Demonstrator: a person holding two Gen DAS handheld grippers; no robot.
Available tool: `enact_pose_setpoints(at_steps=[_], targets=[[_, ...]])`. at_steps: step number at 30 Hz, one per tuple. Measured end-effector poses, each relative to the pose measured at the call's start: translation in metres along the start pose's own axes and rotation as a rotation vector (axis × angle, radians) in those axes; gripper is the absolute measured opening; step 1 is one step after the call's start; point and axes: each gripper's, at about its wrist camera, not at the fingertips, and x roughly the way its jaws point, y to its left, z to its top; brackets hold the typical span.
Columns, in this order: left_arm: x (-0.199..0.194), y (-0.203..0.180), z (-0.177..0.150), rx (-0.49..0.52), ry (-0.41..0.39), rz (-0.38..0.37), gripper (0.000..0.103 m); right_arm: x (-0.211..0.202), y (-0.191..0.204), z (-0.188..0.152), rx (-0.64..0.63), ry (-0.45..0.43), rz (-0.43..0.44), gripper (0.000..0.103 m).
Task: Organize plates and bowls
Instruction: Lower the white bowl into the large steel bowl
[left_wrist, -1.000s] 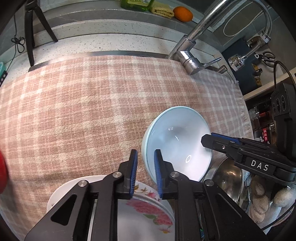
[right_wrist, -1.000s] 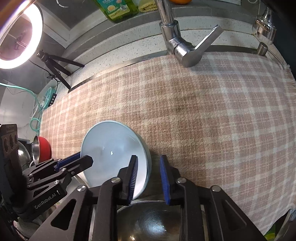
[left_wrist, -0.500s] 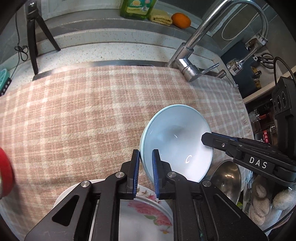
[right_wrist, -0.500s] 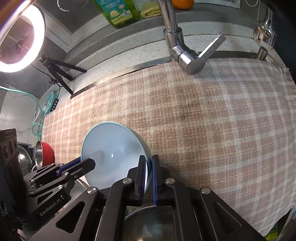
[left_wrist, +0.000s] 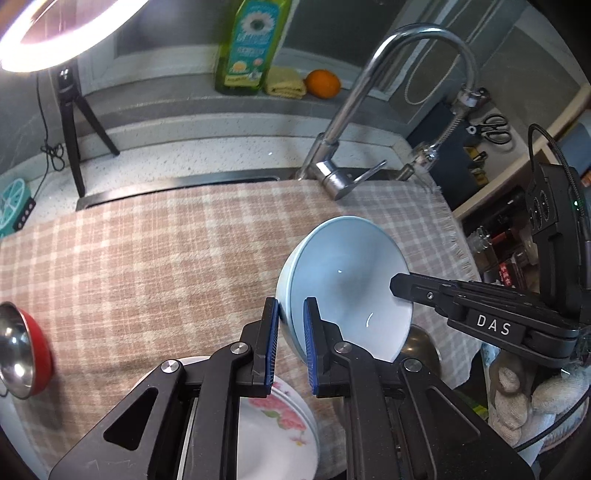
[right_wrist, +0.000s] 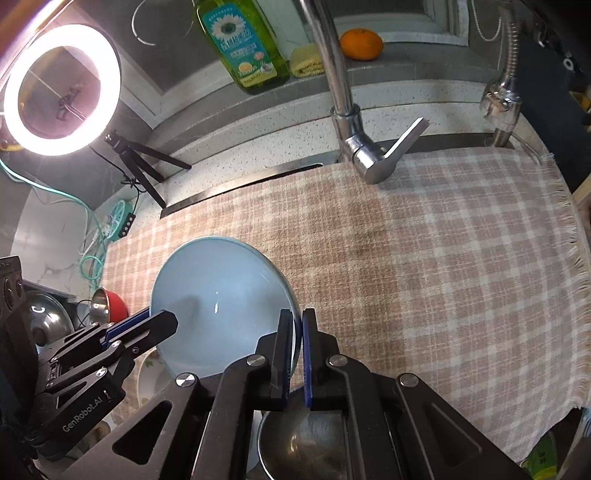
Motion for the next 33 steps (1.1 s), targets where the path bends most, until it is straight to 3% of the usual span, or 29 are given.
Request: enact_pose_setpoints(at_steps=[7,14,24,33], targets=[[-0.013,-0.029,-0.010,0.049,-0.020,-0.048,0.012,-0.034,-0.013,-0.022,0.024,-0.033,-0.030,0.005],[-0.004,-0.052,-0.033,0.078,0.022,-0.102,0.012,-0.049,-0.038,-0.055,0.072,-0.031,-0.059,0.005],[0.025,-0.069,-0.064,0.093,0.105,-0.115,0.012,-0.031,-0.062,-0.097,0.118,0.041,-0.109,0.005],[0.040,-0.069,-0.073,0.093,0.137,-0.091,0.012,-0.018,-0.066,-0.104,0.101,0.074,-0.127,0.005]])
